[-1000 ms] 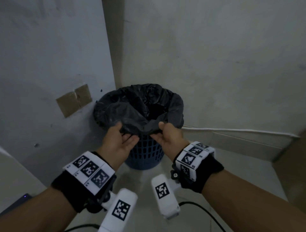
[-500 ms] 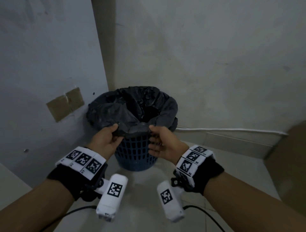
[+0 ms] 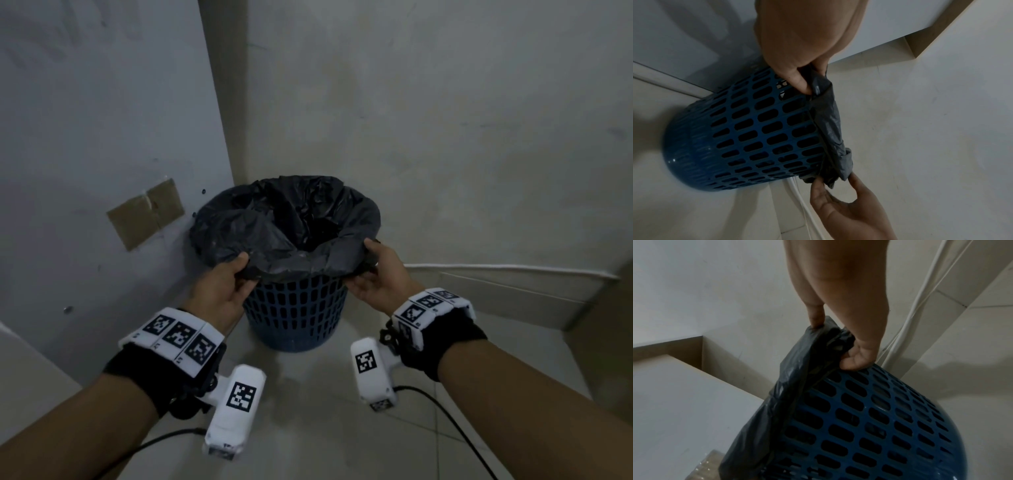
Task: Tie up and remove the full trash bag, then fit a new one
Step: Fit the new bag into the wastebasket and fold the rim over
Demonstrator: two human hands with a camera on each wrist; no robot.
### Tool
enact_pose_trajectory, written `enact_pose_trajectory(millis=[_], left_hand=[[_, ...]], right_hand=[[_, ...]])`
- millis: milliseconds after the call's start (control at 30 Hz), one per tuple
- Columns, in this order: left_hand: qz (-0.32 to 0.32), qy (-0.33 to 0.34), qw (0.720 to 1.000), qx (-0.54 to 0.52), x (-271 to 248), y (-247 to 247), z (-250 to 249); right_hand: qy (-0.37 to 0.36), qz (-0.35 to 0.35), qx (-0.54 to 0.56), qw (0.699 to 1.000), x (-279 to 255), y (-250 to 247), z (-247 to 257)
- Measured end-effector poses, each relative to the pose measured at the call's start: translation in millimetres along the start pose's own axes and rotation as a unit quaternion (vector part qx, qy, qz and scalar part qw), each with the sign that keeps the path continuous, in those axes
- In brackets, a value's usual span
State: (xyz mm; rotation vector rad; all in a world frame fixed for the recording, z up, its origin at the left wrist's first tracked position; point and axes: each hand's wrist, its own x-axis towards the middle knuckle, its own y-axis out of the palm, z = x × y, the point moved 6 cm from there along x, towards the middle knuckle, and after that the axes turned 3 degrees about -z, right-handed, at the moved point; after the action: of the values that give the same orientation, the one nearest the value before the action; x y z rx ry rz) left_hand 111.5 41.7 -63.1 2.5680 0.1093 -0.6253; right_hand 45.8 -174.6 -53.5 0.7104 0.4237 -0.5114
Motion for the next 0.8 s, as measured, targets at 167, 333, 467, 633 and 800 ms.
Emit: enact_pose_trajectory(millis=[167,333,467,633,800], left_hand=[[-0.004,0.009,1.0,-0.006,4,-5,-3],[0.003,0.011,1.0,0.001,6,-6,-5],[0.01,0.011,1.0,0.012,8,-6,-6],[0.025,0.016,0.999,0.021,8,-6,-8],[0.021,0.02,1.0,0.007,9,-7,-10]], right_hand=[[-0.008,-0.013,0.044,0.999,6,0,9],[-0.051,0.015,0.086,0.995,10,-1,7],[-0.039,-0.035,0.002,0.999,17,-8,-2],[0.0,-0.066,-0.07,0.995,18,-10,-10],[-0.059,-0.063,-0.002,0.996,11,-1,-2]])
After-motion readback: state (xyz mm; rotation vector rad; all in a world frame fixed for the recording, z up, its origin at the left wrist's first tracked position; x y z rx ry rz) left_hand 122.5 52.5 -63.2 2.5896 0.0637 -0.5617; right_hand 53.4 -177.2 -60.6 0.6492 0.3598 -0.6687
